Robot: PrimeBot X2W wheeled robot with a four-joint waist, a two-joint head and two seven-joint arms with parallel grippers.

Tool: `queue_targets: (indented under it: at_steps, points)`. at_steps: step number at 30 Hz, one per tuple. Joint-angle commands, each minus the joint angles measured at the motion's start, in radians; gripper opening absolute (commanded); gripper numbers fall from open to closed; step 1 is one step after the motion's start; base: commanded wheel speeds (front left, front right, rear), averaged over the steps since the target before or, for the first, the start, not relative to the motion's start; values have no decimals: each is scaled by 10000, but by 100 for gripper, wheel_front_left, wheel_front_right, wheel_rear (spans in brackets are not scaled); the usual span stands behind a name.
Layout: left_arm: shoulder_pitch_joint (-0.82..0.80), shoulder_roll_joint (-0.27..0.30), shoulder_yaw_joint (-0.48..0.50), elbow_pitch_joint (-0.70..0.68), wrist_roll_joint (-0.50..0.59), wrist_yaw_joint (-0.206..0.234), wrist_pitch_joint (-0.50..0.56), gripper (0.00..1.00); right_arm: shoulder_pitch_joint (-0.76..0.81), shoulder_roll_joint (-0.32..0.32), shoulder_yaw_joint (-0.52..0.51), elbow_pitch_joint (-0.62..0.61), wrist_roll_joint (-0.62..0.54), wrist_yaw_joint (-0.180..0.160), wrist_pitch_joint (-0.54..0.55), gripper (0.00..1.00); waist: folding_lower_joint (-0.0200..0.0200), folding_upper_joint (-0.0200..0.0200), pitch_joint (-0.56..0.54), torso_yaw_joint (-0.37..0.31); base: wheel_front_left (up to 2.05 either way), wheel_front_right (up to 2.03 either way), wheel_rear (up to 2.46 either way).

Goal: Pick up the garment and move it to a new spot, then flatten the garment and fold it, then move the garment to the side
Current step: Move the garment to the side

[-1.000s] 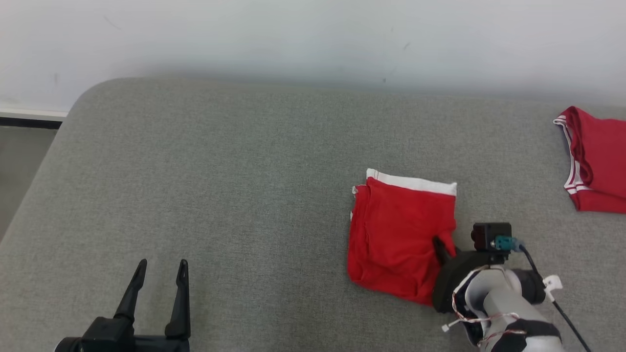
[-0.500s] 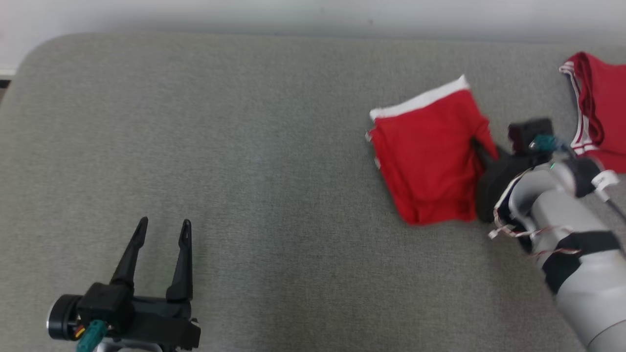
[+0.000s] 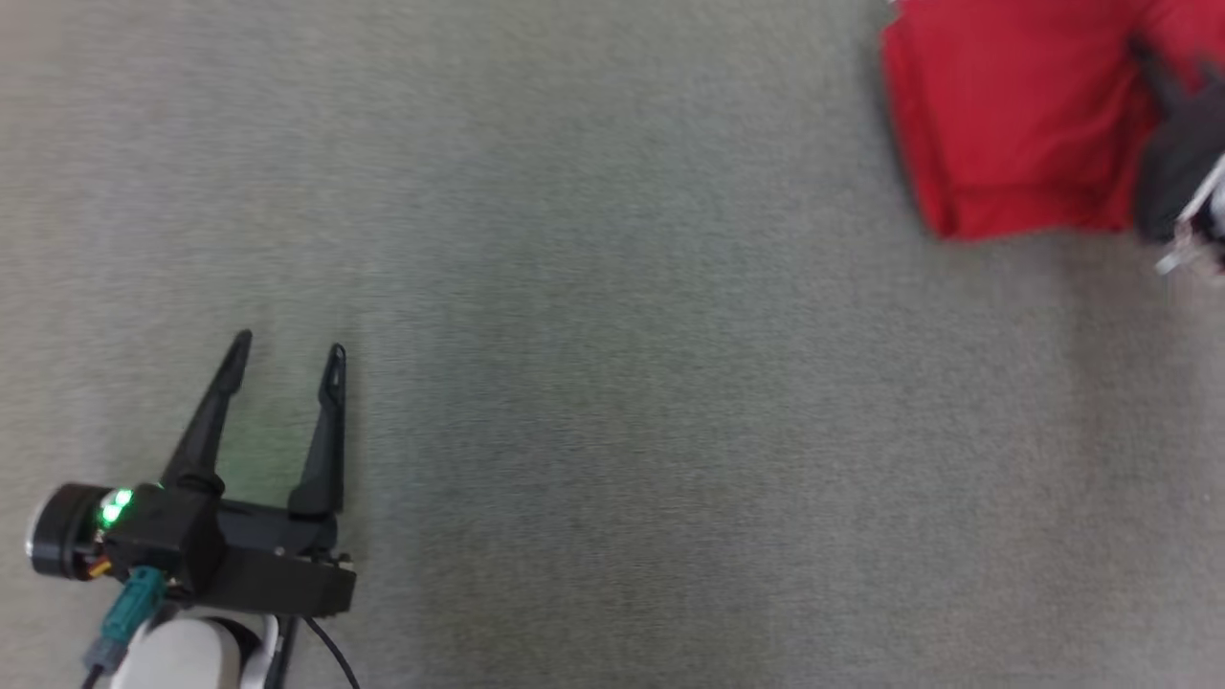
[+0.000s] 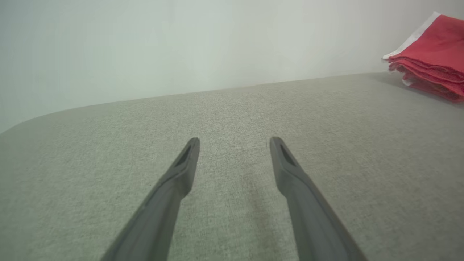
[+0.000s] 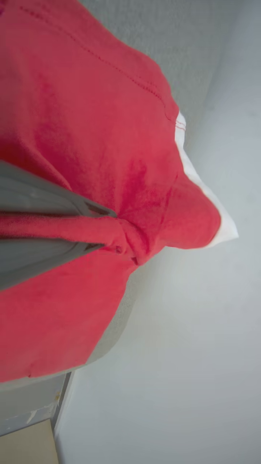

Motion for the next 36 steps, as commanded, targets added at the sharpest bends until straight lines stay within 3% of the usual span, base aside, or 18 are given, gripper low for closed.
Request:
queue_targets:
  at_steps: [1,14,28,29,30,31,36]
  points:
    - [-154,118,-13,-40,46,23,-28,100,-154,-71,9,-32,79,-29,22,0,-3,-2,728,-740,0,0,0]
    - [-248,662,-160,-879,133,68,208,100,-1673,-1576,521,511,334,-29,266,0,-3,-2,1513,-1387,0,0,0]
    - [-136,800,-210,-1538,7,217,461,100,-2725,-1646,1058,1568,-133,-29,19,0,-3,-2,1889,-1246,0,0,0]
    - [-134,813,-197,-1546,7,241,464,100,-2785,-1650,1108,1644,-227,-29,-45,4,-3,-2,1905,-1233,0,0,0]
    - [-133,824,-186,-1560,-5,259,466,100,-2852,-1644,1111,1740,-264,-29,-120,15,-3,-2,1928,-1218,0,0,0]
    - [-135,846,-179,-1568,-25,266,459,100,-2930,-1561,1055,1957,-240,-29,-241,100,-3,-2,1956,-1186,0,0,0]
    - [-103,835,-151,-1484,-71,354,415,100,-3195,-1499,994,2292,-454,-29,-653,100,-3,-2,1897,-1146,0,0,0]
